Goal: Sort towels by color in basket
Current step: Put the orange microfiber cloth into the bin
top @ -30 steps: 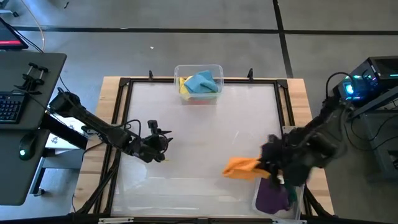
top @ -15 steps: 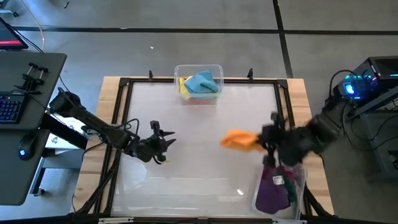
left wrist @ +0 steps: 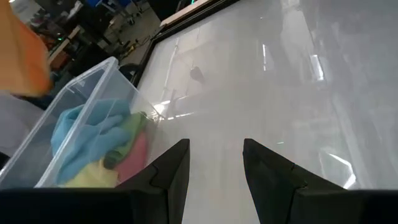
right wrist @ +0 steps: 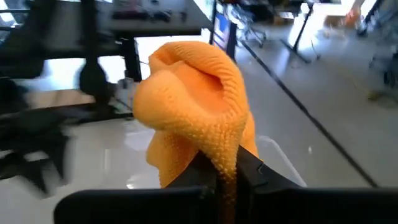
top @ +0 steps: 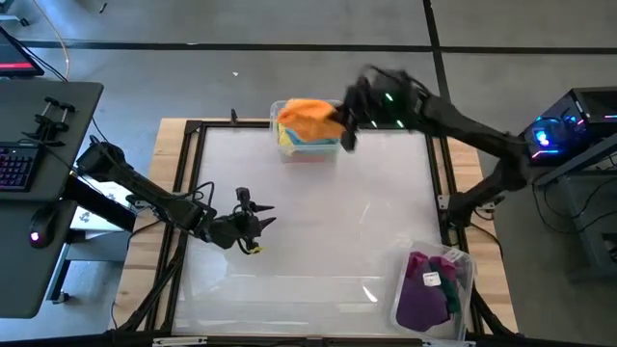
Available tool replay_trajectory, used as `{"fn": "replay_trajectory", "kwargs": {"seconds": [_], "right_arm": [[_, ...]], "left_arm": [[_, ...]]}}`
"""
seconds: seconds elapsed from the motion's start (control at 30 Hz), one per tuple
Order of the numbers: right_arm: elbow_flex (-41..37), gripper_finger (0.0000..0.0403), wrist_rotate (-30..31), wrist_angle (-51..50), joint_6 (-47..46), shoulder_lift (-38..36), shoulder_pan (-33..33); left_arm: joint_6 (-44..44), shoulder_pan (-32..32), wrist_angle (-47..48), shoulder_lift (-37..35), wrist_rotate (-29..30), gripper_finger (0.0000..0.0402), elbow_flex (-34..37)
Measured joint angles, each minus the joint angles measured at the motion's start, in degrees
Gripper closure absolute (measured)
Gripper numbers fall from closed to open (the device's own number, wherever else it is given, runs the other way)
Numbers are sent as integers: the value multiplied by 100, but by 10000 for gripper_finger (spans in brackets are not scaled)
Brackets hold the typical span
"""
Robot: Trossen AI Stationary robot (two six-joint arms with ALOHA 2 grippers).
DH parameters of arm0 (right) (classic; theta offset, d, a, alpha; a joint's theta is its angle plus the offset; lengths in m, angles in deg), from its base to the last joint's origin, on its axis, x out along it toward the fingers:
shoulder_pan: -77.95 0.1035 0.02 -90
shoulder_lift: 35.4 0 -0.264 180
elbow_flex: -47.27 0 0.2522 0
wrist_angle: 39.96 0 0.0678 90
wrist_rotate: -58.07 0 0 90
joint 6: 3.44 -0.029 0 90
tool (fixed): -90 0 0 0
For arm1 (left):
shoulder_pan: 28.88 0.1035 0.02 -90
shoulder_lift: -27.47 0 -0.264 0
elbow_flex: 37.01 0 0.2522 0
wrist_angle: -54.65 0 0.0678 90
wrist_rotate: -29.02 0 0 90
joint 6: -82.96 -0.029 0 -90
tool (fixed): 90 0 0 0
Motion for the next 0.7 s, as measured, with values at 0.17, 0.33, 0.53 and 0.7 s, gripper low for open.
{"fn": "replay_trajectory", "kwargs": {"seconds": [0.17,0.33,0.53,0.7], "right_arm": [[-1,399,-921,119,-125,927,-1035],[-4,398,-1201,182,-402,1691,-1554],[-4,394,-1211,186,-407,2326,-1746],[-4,395,-1212,190,-407,2678,-1746]], "left_arm": [[10,0,-1,0,-96,264,0],[58,-2,-1,0,-98,264,0],[144,0,1,0,-98,264,0],[145,0,1,0,-98,264,0]]}}
